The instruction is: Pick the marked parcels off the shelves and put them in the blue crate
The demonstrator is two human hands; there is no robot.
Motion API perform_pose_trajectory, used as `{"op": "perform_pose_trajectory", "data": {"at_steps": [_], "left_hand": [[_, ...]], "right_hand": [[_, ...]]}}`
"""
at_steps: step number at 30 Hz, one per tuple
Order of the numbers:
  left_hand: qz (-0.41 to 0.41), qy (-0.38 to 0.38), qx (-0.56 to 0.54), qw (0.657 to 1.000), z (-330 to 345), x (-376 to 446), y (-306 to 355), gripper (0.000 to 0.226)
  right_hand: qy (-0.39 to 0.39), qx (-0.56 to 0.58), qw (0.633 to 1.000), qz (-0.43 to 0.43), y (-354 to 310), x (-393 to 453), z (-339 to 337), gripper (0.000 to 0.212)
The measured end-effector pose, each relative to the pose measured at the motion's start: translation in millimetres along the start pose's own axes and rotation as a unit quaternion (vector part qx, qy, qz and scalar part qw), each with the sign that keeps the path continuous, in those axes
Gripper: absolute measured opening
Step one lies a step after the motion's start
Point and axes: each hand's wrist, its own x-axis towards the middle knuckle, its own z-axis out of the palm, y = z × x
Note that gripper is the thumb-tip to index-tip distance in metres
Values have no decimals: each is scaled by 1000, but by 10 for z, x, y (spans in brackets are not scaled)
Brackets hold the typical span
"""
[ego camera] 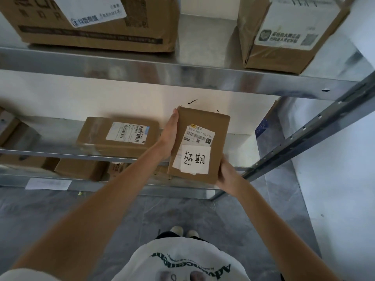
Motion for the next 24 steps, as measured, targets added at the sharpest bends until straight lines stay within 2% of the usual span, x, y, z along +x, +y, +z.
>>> {"op": "perform_pose_trajectory", "data": {"at_steps": [2,4,6,13,21,24], "left_hand": [[-28,-6,18,999,-1,-20,-50,74],[-47,9,4,999,1,-26,-90,76],[-60,39,-33,997,-17,-21,-119,74],[-68,27,-36,997,-17,-86,-208,75],[-65,-2,3,998,27,-166,-178,76],[-72,-9,40,997,44,-227,-257,73]], "right_hand": [[90,-44,983,-153,46,17,109,47],[91,-68,958,-262,25,21,162,48],[81,-85,948,-295,-19,29,158,49],[93,-62,973,-199,-100,61,106,59],[110,-33,975,-191,-5,-66,126,58],[129,-5,978,-162,116,-206,78,58]]}}
